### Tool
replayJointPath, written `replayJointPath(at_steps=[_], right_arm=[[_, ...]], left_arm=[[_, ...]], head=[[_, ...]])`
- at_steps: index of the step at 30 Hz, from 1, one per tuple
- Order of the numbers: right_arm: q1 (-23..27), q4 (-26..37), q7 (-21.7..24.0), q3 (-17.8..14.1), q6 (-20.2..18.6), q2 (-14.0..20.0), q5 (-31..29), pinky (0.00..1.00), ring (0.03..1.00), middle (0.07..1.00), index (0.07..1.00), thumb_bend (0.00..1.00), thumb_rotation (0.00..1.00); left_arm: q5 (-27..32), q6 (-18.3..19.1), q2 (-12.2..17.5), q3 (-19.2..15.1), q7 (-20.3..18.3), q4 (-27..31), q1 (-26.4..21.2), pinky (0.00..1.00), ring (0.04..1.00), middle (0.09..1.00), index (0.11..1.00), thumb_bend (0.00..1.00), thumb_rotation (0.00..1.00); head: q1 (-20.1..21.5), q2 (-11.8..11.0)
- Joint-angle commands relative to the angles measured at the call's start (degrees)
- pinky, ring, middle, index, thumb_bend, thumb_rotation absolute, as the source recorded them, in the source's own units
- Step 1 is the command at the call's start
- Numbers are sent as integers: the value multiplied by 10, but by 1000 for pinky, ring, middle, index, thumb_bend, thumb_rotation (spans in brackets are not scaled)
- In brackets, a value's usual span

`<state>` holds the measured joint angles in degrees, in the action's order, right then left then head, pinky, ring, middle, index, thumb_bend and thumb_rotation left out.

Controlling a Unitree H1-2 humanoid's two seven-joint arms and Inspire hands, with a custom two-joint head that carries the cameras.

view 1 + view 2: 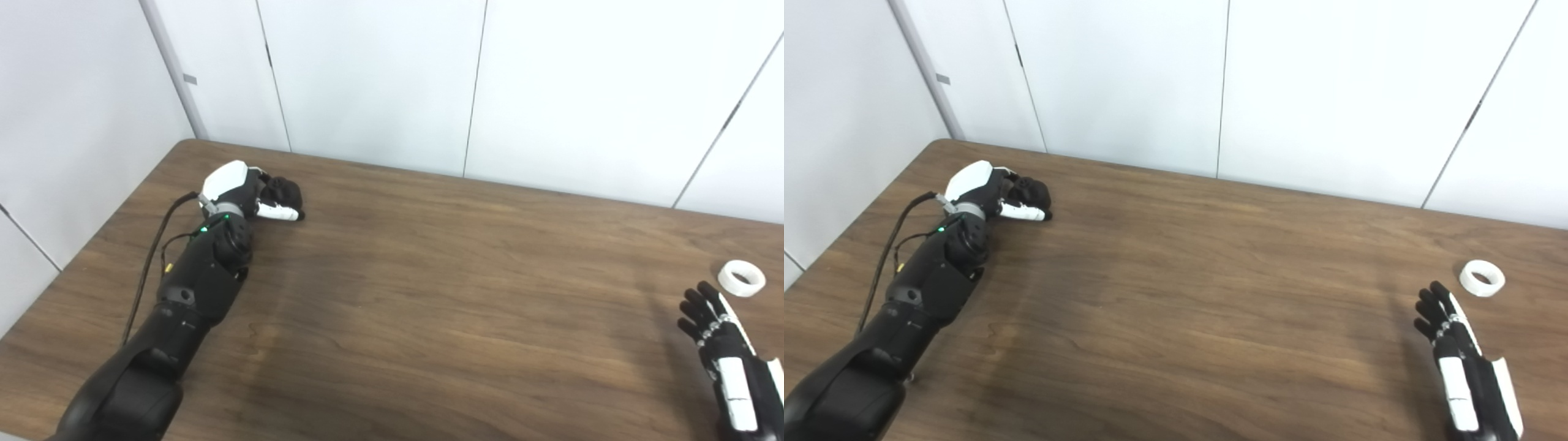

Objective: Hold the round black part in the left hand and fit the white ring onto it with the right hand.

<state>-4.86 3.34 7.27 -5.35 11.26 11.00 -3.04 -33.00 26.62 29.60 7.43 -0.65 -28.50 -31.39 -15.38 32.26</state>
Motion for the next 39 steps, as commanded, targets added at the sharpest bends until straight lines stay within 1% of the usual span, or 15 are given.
replayJointPath(at_steps=[1,7,10,11,12,13,14,16,19,22,25,29,33,39], right_arm=[[-47,-39,-4,9,1,-18,-3,901,920,927,941,535,943],[-48,-38,-4,9,0,-18,-2,904,921,924,938,538,944],[-47,-39,-4,8,-2,-18,-5,912,925,925,939,549,940],[-47,-37,-4,9,-4,-19,-4,921,931,927,939,549,938],[-47,-35,-4,9,-6,-19,-4,922,934,929,939,542,940],[-48,-34,-5,9,-6,-19,-3,918,932,929,939,536,942],[-47,-35,-5,9,-4,-19,-2,911,928,929,940,531,943],[-47,-36,-5,9,-2,-18,-1,907,925,928,941,530,944],[-48,-37,-5,8,-2,-17,-1,901,920,928,940,547,938],[-48,-34,-4,8,-4,-18,-3,908,923,931,942,543,939],[-49,-34,-5,9,-1,-17,0,899,922,931,944,540,945],[-49,-36,-5,9,-1,-18,-1,908,924,932,942,540,945],[-49,-35,-7,9,0,-18,3,894,921,930,941,542,948],[-48,-35,-6,9,-1,-19,-1,901,924,929,939,562,953]], left_arm=[[-18,3,22,-5,4,5,-29,1000,988,934,789,850,279],[-23,3,22,-12,1,7,-28,1000,982,923,770,844,285],[-19,0,23,-10,10,7,-27,988,964,899,724,807,240],[-12,-3,22,-13,14,8,-27,987,954,882,675,787,192],[-7,-6,21,-16,17,8,-26,994,946,864,568,630,118],[0,-8,18,-21,20,10,-25,991,938,852,522,566,86],[8,-10,16,-27,22,11,-25,957,914,834,500,540,66],[16,-13,13,-33,25,13,-24,926,894,822,490,527,56],[21,-16,11,-33,27,17,-23,859,853,797,485,520,46],[22,-19,9,-31,34,16,-23,816,850,802,485,519,44],[26,-31,8,-30,43,14,-21,818,856,800,485,519,42],[23,-39,11,-24,44,19,-18,863,873,800,485,519,43],[18,-45,12,-18,47,24,-15,895,884,806,485,519,45],[-4,-43,22,6,38,49,-9,922,911,825,486,520,47]], head=[[0,1],[0,1],[0,1],[0,1],[0,1],[0,1],[0,1],[0,1],[1,2],[1,2],[1,2],[1,2],[1,2],[5,5]])
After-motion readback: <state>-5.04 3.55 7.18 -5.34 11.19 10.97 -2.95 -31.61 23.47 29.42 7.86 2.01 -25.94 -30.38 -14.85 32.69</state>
